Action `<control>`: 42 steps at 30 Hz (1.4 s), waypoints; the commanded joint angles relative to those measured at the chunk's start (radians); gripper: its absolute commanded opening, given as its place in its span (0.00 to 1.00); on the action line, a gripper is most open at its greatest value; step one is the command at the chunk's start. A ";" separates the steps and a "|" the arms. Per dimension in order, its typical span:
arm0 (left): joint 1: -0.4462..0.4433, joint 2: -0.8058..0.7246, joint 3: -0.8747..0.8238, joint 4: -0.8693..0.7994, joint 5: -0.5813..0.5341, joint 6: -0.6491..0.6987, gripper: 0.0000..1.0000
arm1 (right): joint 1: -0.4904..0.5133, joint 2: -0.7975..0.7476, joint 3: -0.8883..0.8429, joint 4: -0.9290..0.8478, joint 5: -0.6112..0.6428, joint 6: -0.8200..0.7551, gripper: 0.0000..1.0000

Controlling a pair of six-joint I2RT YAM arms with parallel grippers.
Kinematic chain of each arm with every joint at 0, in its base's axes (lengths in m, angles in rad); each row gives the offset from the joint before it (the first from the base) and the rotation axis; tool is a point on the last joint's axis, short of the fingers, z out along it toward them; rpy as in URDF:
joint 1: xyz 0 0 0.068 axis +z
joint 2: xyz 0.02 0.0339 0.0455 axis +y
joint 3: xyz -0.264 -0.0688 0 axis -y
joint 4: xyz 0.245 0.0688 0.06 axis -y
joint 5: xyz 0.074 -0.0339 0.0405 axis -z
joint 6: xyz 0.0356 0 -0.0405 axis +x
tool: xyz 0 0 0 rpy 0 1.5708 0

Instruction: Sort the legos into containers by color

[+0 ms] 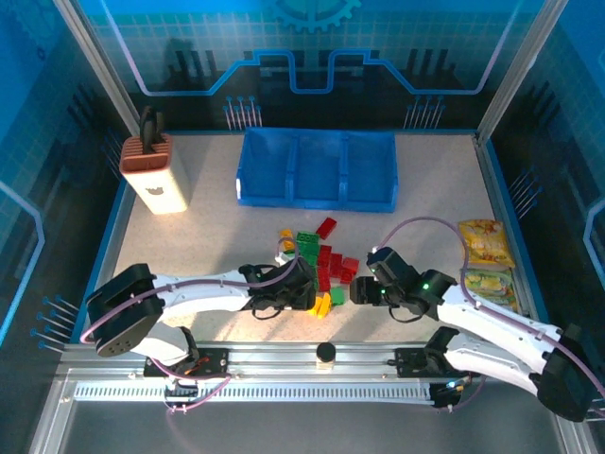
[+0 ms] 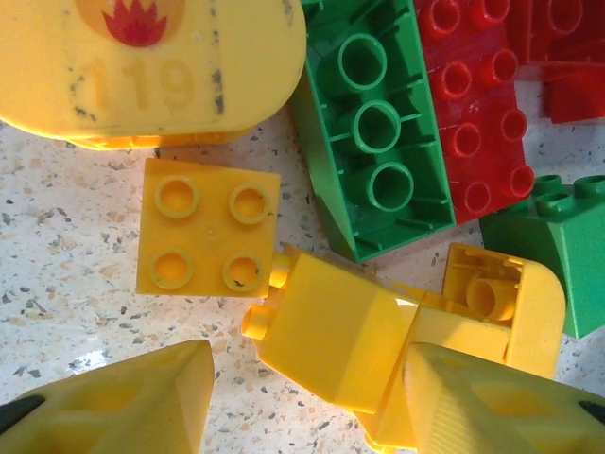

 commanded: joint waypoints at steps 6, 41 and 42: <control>-0.004 0.028 -0.033 -0.033 -0.085 -0.072 0.50 | 0.027 0.029 -0.015 0.081 0.032 0.032 0.61; -0.047 0.051 0.015 -0.077 -0.124 0.000 0.54 | 0.160 0.060 0.044 0.040 0.269 0.112 0.64; -0.047 0.056 0.021 -0.077 -0.129 0.007 0.55 | 0.160 0.053 0.037 0.043 0.267 0.114 0.63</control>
